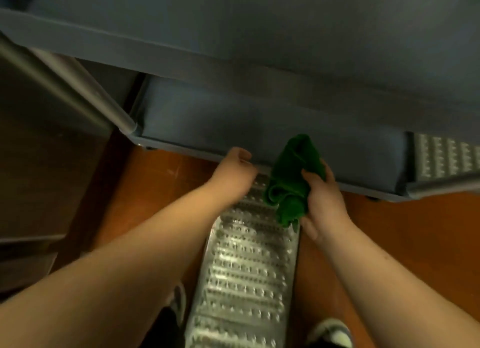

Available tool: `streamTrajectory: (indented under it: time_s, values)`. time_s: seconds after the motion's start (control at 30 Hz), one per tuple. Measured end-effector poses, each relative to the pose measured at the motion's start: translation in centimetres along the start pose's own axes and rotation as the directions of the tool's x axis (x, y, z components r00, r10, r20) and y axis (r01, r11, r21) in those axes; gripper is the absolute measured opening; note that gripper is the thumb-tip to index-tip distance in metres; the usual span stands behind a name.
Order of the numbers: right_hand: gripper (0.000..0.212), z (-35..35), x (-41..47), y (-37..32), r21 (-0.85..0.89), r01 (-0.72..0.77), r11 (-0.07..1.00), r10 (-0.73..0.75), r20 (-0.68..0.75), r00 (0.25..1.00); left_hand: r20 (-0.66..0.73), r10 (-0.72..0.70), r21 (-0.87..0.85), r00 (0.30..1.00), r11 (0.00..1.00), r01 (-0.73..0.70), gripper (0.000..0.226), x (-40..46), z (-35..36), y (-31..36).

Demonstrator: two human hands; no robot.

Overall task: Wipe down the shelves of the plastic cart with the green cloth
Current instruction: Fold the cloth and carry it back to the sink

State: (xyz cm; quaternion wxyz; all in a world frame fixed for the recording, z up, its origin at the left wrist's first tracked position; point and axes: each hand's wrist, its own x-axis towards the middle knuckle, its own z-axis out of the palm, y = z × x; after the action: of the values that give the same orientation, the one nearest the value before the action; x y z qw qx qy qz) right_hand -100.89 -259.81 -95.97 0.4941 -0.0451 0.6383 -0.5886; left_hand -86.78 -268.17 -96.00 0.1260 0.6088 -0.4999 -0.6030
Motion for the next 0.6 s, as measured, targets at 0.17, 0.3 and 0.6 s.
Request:
streamTrajectory:
  time_s: [0.17, 0.3, 0.6]
  values:
    - [0.045, -1.6, -11.3, -6.1, 0.078, -0.208, 0.975, 0.209, -0.004, 0.978, 0.159, -0.183, -0.29, 0.97, 0.931, 0.223, 0.036, -12.4, 0.1, 5.4]
    - [0.042, -0.5, -20.6, -13.1, 0.095, -0.333, 0.938, 0.324, 0.097, 0.941, 0.249, -0.266, -0.45, 0.931, 0.82, 0.354, 0.038, -21.0, -1.8, 9.7]
    - [0.039, 3.3, -34.4, -32.1, 0.066, -0.27, 0.961, 0.243, 0.271, 0.931, 0.327, -0.07, -0.692, 0.942, 0.661, 0.29, 0.041, -36.0, -7.3, 25.3]
